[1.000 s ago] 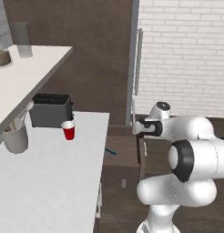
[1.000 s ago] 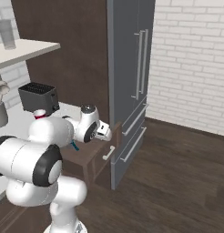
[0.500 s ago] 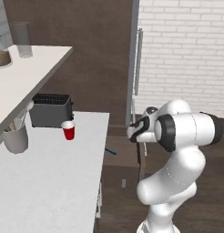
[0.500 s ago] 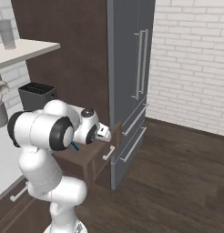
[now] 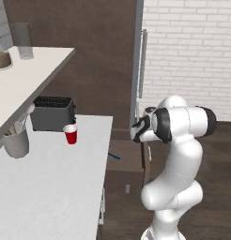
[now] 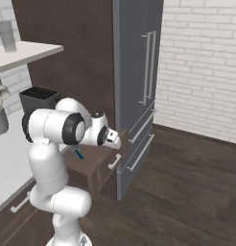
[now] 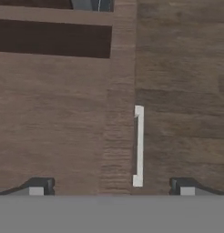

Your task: Pick the measuring cup from the drawer and place it on the counter.

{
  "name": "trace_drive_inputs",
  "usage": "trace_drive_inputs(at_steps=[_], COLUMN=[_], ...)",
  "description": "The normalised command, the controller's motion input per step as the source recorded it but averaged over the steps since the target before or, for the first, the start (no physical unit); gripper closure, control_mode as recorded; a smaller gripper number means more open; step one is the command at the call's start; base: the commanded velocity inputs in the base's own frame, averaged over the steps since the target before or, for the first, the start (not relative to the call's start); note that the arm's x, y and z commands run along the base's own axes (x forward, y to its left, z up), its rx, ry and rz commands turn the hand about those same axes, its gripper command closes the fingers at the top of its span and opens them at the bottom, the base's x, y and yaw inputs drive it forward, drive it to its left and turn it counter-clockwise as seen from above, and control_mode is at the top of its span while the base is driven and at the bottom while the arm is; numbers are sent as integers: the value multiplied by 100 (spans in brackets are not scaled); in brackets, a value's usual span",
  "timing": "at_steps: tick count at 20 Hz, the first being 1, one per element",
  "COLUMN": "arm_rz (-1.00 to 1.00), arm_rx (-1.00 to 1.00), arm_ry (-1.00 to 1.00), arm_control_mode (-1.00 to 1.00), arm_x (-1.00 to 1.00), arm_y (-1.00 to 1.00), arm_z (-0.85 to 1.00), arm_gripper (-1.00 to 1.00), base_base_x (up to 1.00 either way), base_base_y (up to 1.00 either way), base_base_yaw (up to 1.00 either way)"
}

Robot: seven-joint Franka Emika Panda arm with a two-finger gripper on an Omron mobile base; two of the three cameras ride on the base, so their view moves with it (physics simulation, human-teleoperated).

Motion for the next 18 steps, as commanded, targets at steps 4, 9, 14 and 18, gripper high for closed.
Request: trace_drive_inputs(at_steps=[4,9,14,18], arm_rz=[-1,0,-1,-3], arm_rx=[-4,-1,0,0], arm_ry=[24,12,3,0], arm_control_mode=[-100,-100,-100,-100], arm_x=[34,26,3,-31], arm_y=[-16,0,-18,-63], arm_z=[-31,-37,-54,-52], arm_gripper=[-100,-100,-100,-100], base_base_x=[0,0,0,0], base_base_y=[0,0,0,0], base_base_yaw=[0,0,0,0])
